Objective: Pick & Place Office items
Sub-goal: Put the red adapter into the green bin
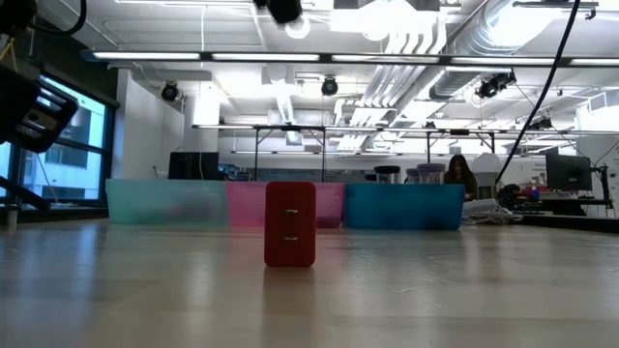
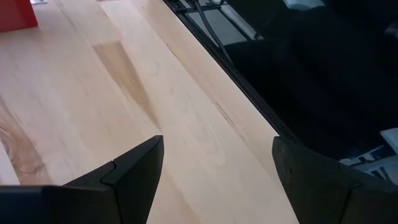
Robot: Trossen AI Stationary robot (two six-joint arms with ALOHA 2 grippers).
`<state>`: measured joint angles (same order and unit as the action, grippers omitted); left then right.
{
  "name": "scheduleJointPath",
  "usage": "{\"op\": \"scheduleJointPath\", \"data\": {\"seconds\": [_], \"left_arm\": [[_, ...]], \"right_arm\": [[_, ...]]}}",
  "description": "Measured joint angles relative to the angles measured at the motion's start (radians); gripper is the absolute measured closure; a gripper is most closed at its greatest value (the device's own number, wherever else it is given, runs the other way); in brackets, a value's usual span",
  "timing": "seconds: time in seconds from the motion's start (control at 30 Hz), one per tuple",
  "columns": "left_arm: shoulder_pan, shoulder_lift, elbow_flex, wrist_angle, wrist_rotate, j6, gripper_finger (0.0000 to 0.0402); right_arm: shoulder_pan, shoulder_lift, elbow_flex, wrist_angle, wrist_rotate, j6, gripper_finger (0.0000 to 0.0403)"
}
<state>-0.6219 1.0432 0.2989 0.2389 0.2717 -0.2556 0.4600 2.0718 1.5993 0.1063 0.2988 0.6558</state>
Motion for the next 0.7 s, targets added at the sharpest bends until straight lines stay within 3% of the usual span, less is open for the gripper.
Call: {"op": "scheduleJointPath", "data": {"seconds": [0.33, 0.7], "left_arm": [[-0.027, 0.0, 0.0, -0.01, 0.046, -0.013, 0.0108], [-0.01, 0.0, 0.0, -0.013, 0.042, 0.019, 0.0108]], "right_arm": [[0.061, -0.071, 0.0, 0.021, 0.111, -0.099, 0.0034], [0.158, -0.201, 0.0, -0.117, 0.354, -0.133, 0.0049]]}}
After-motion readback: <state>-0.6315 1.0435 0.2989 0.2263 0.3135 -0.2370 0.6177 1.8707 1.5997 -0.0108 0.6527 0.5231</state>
